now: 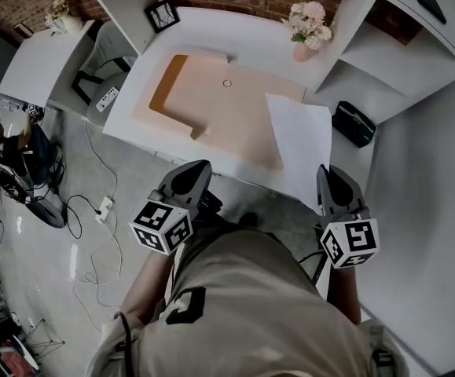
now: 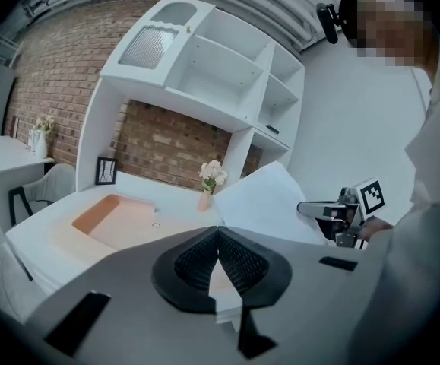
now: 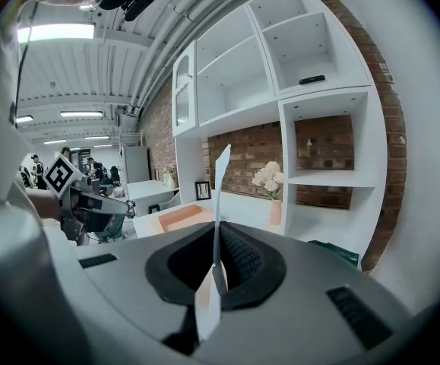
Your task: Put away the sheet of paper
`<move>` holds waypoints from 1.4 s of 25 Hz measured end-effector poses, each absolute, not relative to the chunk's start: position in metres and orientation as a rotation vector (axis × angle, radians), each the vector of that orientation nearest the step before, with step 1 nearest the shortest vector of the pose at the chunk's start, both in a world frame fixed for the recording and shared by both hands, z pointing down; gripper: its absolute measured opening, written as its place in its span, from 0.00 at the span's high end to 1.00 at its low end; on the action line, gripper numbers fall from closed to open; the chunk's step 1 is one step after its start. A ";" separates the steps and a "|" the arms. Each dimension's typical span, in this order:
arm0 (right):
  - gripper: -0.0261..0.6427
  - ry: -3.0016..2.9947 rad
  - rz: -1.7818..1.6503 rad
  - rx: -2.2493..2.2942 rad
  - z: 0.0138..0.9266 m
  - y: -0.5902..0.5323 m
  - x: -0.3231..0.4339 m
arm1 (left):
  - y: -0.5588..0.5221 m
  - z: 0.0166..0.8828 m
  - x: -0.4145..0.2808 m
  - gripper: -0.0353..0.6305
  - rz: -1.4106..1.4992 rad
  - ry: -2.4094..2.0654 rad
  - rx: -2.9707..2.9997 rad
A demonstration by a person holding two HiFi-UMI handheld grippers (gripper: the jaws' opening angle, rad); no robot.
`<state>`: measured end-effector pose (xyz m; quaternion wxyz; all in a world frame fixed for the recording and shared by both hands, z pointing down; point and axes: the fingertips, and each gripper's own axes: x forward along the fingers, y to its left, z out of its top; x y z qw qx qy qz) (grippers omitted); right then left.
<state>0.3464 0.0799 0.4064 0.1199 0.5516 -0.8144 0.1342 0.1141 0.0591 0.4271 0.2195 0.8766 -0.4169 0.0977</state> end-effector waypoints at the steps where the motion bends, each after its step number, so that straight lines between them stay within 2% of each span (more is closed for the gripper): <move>1: 0.92 -2.382 0.400 1.611 0.407 0.079 0.346 | 0.059 0.427 0.112 0.92 0.270 -1.158 2.420; 35: 0.92 -2.296 0.514 1.769 0.376 0.014 0.255 | -0.020 0.437 0.015 0.92 0.122 -1.001 2.419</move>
